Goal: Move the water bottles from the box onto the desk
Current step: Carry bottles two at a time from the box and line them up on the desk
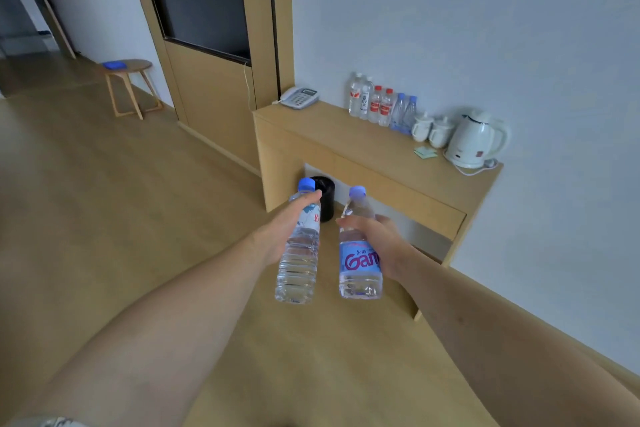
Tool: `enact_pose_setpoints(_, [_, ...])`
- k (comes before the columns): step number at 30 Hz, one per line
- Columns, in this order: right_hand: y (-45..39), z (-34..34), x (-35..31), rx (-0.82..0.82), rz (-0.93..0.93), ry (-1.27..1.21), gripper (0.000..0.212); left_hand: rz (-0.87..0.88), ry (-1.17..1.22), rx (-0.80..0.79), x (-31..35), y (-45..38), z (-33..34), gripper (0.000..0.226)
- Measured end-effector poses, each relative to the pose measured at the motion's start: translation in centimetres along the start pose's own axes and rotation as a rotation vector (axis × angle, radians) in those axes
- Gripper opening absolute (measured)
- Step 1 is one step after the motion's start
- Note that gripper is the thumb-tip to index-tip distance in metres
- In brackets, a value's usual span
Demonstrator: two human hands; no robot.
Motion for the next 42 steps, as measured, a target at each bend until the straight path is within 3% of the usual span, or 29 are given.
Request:
enact_pose_setpoints(6, [-10.2,1.7,-5.6,0.058,-0.030,-0.059,0.058,0.031,-0.012,-0.018,7.6,-9.2,-5.9,0.096])
enact_pose_setpoints(14, [-24.9,3.0,-9.0,0.060,0.007,-0.039,0.066,-0.028,0.004,-0.020,11.5,-21.0,-11.9,0.089])
enact_pose_setpoints(18, [-34.2,3.4,-11.4,0.026,-0.008,-0.041,0.062,-0.030,-0.003,-0.003,14.9,-29.0,-15.6,0.091])
enact_pose_setpoints(22, [-44.3,3.2,-15.3,0.014,-0.017,-0.061,0.048,-0.026,0.024,-0.002,19.8,-37.7,-19.1,0.074])
enact_pose_setpoints(26, [-52.6,2.9,-20.4,0.002,-0.008,-0.082,0.050,-0.036,-0.028,0.024,25.7,-45.1,-22.4,0.072])
enact_pose_setpoints(30, [-59.3,2.1,-24.4,0.006,-0.010,-0.071,0.053,-0.041,0.017,-0.002,30.2,-51.7,-24.3,0.071])
enact_pose_setpoints(34, [-65.1,1.2,-26.1,0.035,0.013,-0.061,0.060,-0.043,-0.019,-0.028,32.2,-57.7,-25.0,0.090])
enact_pose_setpoints(39, [-72.1,-0.7,-27.2,0.118,0.019,-0.080,0.062,-0.082,-0.026,-0.097,33.7,-66.8,-26.1,0.060])
enact_pose_setpoints(42, [-76.5,-2.0,-28.1,0.195,-0.001,-0.129,0.062,-0.058,-0.046,-0.137,35.9,-72.8,-26.7,0.073])
Point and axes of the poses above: each hand's wrist, its own y-axis away from the middle knuckle, its own z-axis out of the palm, x = y × z, the point moved 9 cm from there along -y, towards the middle knuckle, and after that the axes turned 9 degrees about -x, right-handed, at the moved point
